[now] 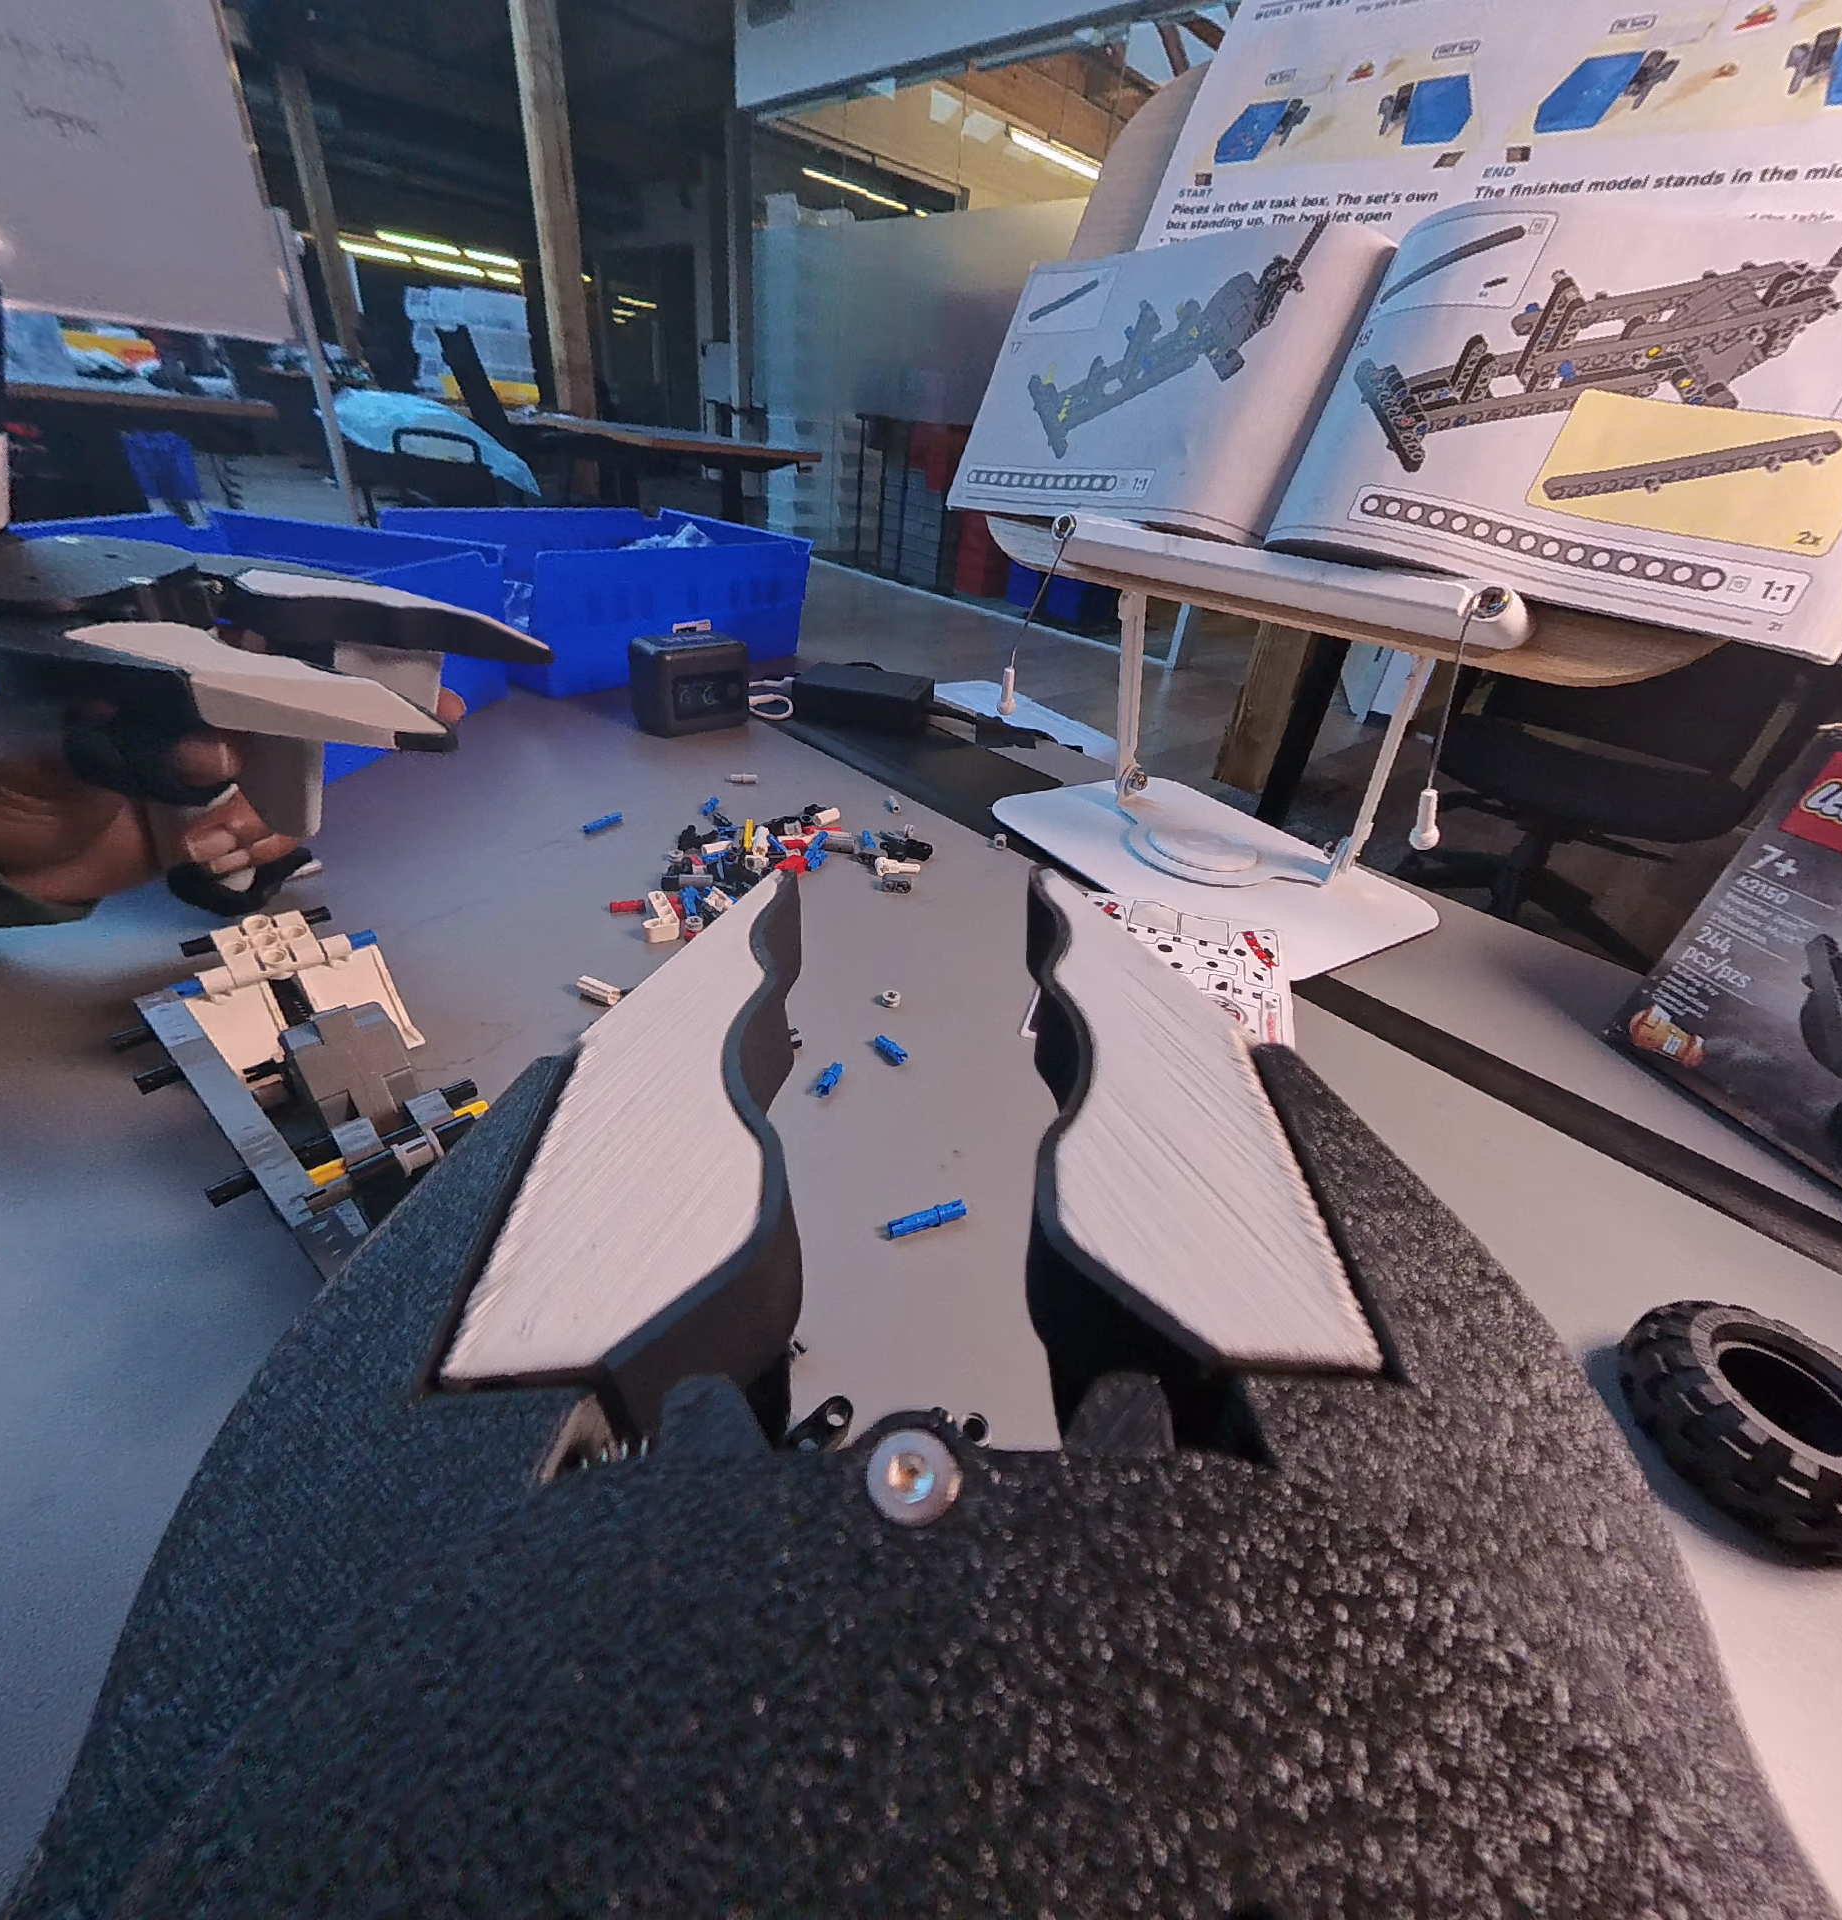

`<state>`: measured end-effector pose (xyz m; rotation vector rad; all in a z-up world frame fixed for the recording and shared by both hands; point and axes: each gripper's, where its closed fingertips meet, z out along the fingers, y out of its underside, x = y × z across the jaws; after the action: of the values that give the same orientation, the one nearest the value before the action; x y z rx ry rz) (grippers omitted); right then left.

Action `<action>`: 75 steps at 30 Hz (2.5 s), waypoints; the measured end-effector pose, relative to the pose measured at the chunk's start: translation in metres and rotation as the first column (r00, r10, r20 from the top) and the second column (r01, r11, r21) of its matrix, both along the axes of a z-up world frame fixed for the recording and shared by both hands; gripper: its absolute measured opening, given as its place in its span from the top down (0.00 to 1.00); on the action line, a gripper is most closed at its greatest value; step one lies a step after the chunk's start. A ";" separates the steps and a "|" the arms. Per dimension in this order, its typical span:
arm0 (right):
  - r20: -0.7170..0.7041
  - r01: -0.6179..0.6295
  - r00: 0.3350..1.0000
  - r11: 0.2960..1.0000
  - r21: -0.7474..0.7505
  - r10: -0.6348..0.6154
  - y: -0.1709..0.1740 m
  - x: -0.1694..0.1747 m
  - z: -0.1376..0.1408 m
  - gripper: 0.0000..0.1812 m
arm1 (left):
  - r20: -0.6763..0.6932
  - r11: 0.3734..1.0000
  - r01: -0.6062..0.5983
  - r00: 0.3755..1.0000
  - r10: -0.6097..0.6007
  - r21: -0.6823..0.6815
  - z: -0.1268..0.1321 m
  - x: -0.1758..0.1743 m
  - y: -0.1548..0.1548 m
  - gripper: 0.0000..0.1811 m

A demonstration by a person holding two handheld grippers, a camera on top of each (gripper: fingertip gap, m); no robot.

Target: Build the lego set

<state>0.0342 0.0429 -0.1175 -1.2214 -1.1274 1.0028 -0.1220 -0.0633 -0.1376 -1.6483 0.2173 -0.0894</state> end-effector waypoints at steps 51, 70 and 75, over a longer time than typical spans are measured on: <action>-0.048 0.179 0.982 0.982 -0.059 -0.182 0.038 0.010 0.002 0.91 | 0.024 0.999 -0.040 0.999 0.040 0.020 0.004 -0.011 -0.001 0.55; -0.034 0.177 0.983 0.983 -0.057 -0.180 0.040 0.007 0.001 0.88 | 0.022 0.999 -0.035 0.999 0.035 0.018 0.004 -0.010 0.000 0.55; -0.003 0.175 0.985 0.984 0.012 -0.175 0.053 -0.021 0.020 0.80 | 0.018 0.999 -0.032 0.999 0.032 0.019 0.004 -0.008 0.000 0.55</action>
<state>0.0128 0.0959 -0.0979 -1.2858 -1.0037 0.8628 -0.1302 -0.0630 -0.1332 -1.6306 0.1780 -0.0772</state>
